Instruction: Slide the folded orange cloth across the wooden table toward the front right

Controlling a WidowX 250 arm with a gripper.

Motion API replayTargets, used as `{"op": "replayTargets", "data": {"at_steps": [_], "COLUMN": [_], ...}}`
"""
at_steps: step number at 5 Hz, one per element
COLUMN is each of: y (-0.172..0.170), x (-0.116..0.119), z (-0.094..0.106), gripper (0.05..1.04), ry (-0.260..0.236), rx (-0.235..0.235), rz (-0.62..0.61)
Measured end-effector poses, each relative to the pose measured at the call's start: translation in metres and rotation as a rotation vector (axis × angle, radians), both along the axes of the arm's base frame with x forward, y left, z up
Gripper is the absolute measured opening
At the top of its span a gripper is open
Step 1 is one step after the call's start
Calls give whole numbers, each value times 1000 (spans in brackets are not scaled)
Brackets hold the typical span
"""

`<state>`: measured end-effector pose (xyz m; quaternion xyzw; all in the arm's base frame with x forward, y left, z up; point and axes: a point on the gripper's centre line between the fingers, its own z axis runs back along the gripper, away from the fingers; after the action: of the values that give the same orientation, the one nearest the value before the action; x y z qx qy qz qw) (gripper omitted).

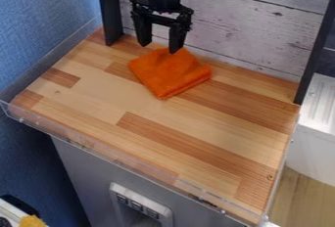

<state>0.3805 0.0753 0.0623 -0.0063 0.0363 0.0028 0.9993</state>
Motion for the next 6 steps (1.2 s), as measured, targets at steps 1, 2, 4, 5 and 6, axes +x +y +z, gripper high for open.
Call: {"op": "replayTargets", "data": {"at_steps": [1,2,4,5,6], "y": [-4,-12,-27,-28,-29], "x": [-4,-7,-11,-9,-5], "z": [-7,-16,-19,-24,-24], "gripper": [998,997,953,677,379], "ry": [10,12,-64,-98,-122], "rx": [-4,-10,6,3,2], "rz": [-34,-85,-203,-249,-283]}}
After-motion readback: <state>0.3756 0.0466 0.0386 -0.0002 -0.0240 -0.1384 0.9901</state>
